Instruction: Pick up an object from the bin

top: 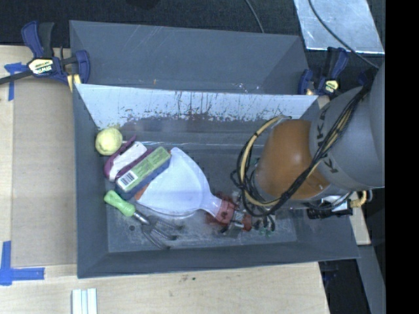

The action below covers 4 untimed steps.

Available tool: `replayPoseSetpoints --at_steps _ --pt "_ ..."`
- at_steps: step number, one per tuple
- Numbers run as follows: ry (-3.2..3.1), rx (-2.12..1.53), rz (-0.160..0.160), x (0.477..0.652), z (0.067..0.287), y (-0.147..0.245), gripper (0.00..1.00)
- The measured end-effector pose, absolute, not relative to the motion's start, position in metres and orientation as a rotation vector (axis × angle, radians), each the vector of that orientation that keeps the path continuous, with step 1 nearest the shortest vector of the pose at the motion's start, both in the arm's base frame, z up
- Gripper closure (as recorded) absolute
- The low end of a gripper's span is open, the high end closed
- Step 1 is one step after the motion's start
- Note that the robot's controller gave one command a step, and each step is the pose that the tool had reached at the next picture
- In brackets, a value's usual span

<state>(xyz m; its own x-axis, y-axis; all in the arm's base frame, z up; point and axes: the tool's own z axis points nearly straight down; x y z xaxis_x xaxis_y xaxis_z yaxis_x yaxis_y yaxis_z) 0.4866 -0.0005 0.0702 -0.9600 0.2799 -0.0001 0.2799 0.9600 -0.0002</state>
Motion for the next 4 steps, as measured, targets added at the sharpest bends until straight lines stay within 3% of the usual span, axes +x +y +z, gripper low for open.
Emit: replayPoseSetpoints --at_steps 1,3,4 --pt "3.110 0.443 0.000 0.486 0.077 0.000 1.00" --pt "3.111 0.440 -0.001 0.486 0.129 -0.001 1.00" --pt "3.109 0.439 0.000 0.486 0.142 -0.001 1.00"
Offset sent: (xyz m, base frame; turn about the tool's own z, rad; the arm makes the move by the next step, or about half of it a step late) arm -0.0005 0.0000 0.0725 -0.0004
